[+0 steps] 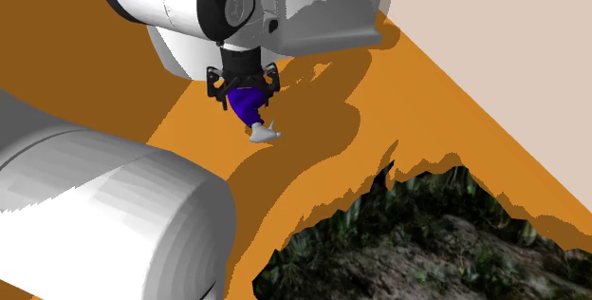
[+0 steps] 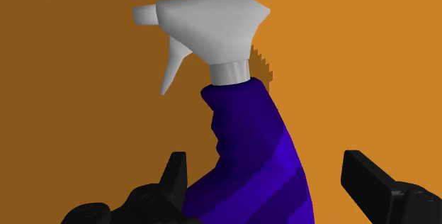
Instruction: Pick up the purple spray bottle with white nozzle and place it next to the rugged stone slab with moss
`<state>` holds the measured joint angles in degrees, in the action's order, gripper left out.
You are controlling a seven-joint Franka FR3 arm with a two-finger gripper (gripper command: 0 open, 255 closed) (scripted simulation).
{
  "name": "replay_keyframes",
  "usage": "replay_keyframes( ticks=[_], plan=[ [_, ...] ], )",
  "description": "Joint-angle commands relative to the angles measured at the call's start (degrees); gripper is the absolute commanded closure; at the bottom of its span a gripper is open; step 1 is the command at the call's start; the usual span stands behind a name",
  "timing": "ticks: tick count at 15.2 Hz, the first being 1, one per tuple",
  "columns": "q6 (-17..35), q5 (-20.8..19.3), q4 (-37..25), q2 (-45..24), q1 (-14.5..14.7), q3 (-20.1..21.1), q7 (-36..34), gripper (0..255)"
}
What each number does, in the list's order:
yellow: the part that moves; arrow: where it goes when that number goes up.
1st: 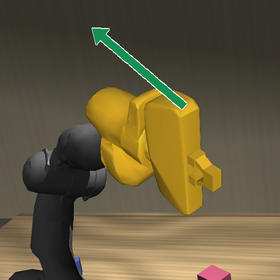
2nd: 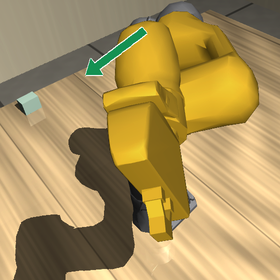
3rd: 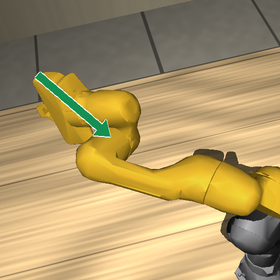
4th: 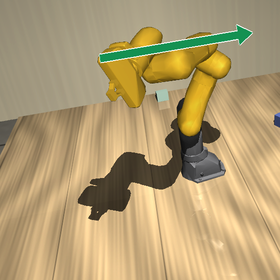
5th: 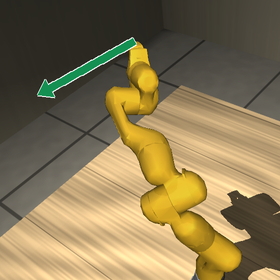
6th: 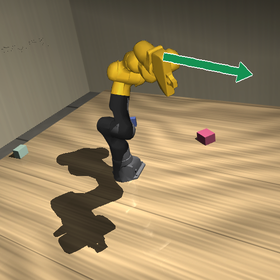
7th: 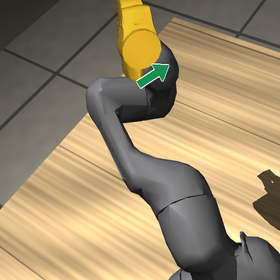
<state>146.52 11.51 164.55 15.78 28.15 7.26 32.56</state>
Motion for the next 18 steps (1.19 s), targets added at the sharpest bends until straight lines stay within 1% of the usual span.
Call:
replay_keyframes(
  ticks=[1,4,11,12,18],
  plan=[
    [2.4,0.4,0.2,-2.0,0.3,0.2,0.2,0],
    [5.3,0.9,0.5,-4.7,0.5,0.3,0.5,0],
    [5.3,0.9,0.5,-4.7,0.5,0.3,0.5,0],
    [5.3,0.9,0.5,-4.7,0.5,0.3,0.5,255],
    [5.3,0.9,0.5,-4.7,0.5,0.3,0.5,255]
  ],
)
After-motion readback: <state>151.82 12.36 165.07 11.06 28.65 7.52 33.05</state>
